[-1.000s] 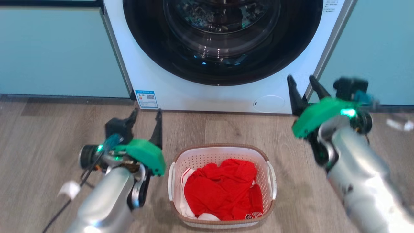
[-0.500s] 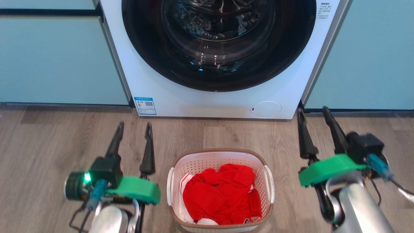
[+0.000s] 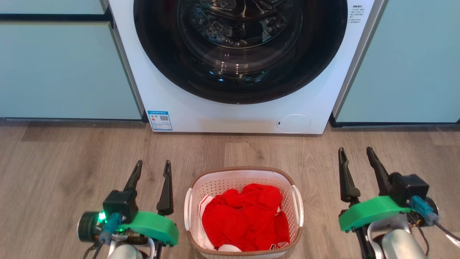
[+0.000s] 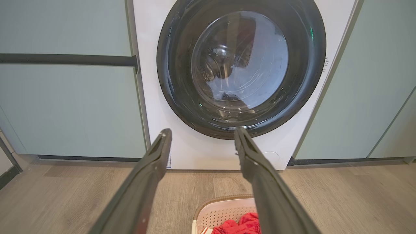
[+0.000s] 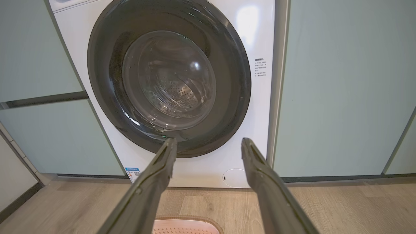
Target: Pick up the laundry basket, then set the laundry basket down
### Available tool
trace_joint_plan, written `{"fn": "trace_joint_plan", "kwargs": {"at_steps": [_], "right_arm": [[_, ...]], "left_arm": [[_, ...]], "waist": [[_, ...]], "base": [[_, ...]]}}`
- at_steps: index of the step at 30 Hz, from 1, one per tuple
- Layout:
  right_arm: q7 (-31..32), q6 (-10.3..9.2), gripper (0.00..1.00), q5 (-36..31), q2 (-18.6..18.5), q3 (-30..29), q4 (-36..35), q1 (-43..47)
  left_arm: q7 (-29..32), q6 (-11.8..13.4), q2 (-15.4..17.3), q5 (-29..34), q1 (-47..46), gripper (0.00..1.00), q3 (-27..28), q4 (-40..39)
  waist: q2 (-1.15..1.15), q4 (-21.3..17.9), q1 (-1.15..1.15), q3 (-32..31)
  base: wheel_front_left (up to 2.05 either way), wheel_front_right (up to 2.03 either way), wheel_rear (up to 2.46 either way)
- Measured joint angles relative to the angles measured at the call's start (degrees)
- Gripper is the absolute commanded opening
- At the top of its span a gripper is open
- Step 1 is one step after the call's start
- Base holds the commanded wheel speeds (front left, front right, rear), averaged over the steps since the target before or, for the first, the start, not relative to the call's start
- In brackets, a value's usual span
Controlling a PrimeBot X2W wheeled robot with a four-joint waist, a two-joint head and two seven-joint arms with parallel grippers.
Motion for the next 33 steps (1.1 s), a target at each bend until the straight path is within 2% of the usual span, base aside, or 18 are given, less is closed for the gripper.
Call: {"fn": "trace_joint_plan", "kwargs": {"at_steps": [8, 33], "right_arm": [[0.0, 0.0, 1.0, 0.01, 0.0, 0.0, 0.27, -0.03], [0.0, 0.0, 1.0, 0.01, 0.01, 0.35, 0.97, -0.05]], "left_arm": [[0.0, -0.94, 0.0, 0.0, 0.0, 1.0, 0.3, -0.04], [0.0, -1.0, -0.02, -2.02, 0.01, 1.0, 1.29, -0.79]], "waist": [[0.0, -0.38, 0.0, 0.24], [0.0, -0.41, 0.01, 0.42]], "base": [[0.0, 0.0, 0.0], [0.0, 0.0, 0.0]]}}
